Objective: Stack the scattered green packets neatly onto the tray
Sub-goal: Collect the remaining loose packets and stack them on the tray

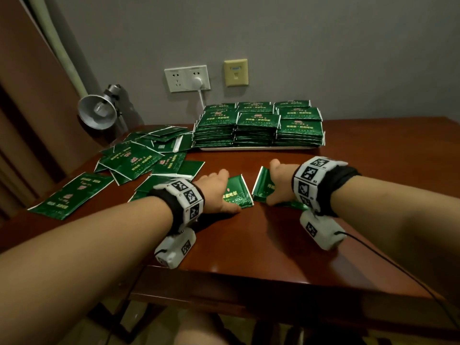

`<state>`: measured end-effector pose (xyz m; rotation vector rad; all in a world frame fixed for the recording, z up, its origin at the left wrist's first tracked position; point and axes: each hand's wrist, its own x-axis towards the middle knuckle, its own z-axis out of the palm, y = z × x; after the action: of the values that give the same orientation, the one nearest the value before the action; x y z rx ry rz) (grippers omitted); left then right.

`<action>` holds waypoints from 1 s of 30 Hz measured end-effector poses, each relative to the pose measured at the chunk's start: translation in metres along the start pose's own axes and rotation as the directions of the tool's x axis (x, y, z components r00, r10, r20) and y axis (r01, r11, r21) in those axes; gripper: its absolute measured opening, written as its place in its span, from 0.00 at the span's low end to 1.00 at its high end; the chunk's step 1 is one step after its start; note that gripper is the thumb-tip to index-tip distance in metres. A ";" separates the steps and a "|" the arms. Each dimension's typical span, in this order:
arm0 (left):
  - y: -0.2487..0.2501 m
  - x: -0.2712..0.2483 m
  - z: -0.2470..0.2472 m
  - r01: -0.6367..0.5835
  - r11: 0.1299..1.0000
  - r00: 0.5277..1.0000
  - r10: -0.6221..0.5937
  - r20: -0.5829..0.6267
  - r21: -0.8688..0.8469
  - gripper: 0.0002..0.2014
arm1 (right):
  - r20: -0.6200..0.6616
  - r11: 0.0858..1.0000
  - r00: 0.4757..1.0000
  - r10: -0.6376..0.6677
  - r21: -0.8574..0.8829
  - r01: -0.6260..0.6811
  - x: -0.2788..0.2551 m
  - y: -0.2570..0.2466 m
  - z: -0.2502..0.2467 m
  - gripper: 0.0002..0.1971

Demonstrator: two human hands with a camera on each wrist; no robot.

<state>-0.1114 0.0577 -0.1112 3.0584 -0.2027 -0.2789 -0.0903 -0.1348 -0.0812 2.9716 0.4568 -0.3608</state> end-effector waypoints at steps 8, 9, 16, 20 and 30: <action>0.005 -0.001 -0.012 -0.025 0.997 0.998 0.021 -0.055 -0.076 0.48 | -0.082 0.998 0.996 -0.030 0.043 0.034 -0.005 0.021 0.004 0.42; 0.007 0.002 -0.017 -0.035 0.997 0.998 0.030 -0.063 -0.073 0.48 | -0.114 0.998 0.993 -0.038 0.038 0.042 -0.005 0.025 0.002 0.41; 0.049 0.048 -0.058 -0.161 0.977 0.980 0.174 -0.091 0.139 0.50 | -0.257 0.992 0.959 0.118 -0.003 -0.123 0.011 0.085 -0.039 0.39; 0.091 0.089 -0.074 -0.260 0.947 0.943 0.291 -0.164 0.186 0.49 | -0.366 0.974 0.903 0.225 0.064 -0.217 0.028 0.138 -0.074 0.39; 0.152 0.202 -0.098 -0.340 0.879 0.904 0.404 -0.141 0.335 0.35 | -0.363 0.979 0.909 0.202 0.066 -0.191 0.128 0.183 -0.126 0.36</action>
<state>0.0847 -0.1157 -0.0392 3.2124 -0.8908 0.1080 0.1121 -0.2535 0.0218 3.0790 0.1777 0.2194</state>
